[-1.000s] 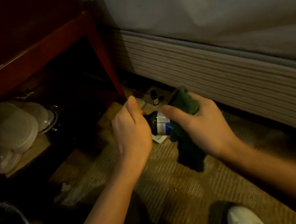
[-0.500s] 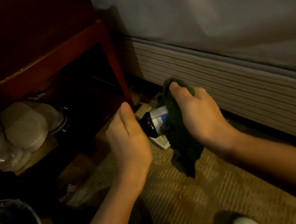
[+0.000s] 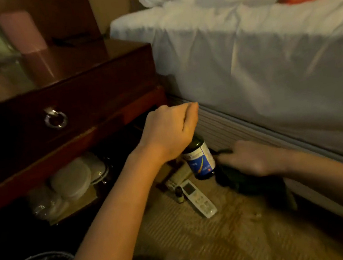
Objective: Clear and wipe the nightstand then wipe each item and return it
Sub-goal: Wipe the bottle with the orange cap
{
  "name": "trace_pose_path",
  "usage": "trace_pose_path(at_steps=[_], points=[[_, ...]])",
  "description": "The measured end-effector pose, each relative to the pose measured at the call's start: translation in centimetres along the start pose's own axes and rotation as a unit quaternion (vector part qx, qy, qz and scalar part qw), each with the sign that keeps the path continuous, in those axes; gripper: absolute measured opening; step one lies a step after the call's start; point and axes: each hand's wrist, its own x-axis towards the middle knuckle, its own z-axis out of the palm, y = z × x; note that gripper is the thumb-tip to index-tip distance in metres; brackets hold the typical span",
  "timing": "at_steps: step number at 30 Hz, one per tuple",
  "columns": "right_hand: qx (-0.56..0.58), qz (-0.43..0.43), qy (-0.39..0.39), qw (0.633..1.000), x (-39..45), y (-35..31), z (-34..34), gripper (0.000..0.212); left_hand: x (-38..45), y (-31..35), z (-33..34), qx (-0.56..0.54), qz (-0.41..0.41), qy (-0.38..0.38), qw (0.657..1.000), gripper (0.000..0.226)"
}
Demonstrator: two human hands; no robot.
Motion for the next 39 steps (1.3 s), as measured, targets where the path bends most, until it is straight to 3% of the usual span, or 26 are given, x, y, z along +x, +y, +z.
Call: trace_pose_path(at_steps=[3,5,8,11,12,16,18,22,25,28,31,39], points=[[-0.112,0.065,0.056,0.990,0.4,-0.6,-3.7,0.028,2.6,-0.5,-4.1,0.083,-0.023,-0.033,0.996,0.038],[-0.073,0.030,0.059,0.995,0.3,-2.6,-6.5,0.043,3.8,-1.1,-7.1,0.092,-0.048,-0.046,0.994,0.042],[0.017,-0.020,0.081,0.996,0.2,-6.6,-9.7,0.083,5.1,-2.0,-11.8,0.137,-0.074,-0.057,0.986,0.039],[0.136,-0.090,0.120,0.979,1.1,-11.2,-11.8,0.097,5.5,-2.9,-16.1,0.166,-0.090,-0.048,0.981,0.033],[0.159,-0.110,0.128,0.973,1.7,-12.8,-12.3,0.095,5.5,-3.2,-17.2,0.164,-0.099,-0.045,0.980,0.031],[0.251,-0.171,0.111,0.946,4.6,-18.4,-13.8,0.048,4.8,-4.7,-20.5,0.135,-0.135,-0.002,0.982,0.020],[0.264,-0.185,0.095,0.942,6.4,-20.7,-14.3,0.046,4.2,-6.0,-21.8,0.109,-0.151,0.037,0.982,0.024],[0.264,-0.158,0.054,0.950,10.5,-24.0,-15.4,0.035,2.1,-10.7,-23.8,-0.048,-0.210,0.105,0.971,0.036],[0.277,-0.097,0.038,0.955,13.1,-25.9,-16.0,0.046,0.4,-14.7,-24.9,0.001,-0.263,0.133,0.956,0.024],[0.291,-0.053,0.011,0.955,15.2,-27.3,-17.6,0.058,-0.6,-17.9,-25.8,0.110,-0.293,0.091,0.945,0.010],[0.271,-0.059,0.006,0.961,17.3,-28.2,-19.1,0.054,-0.6,-19.9,-26.1,0.167,-0.295,0.037,0.940,0.009],[0.290,-0.053,0.152,0.944,27.3,-30.4,-18.9,0.055,3.9,-23.4,-24.8,0.273,-0.206,-0.086,0.936,0.022]])
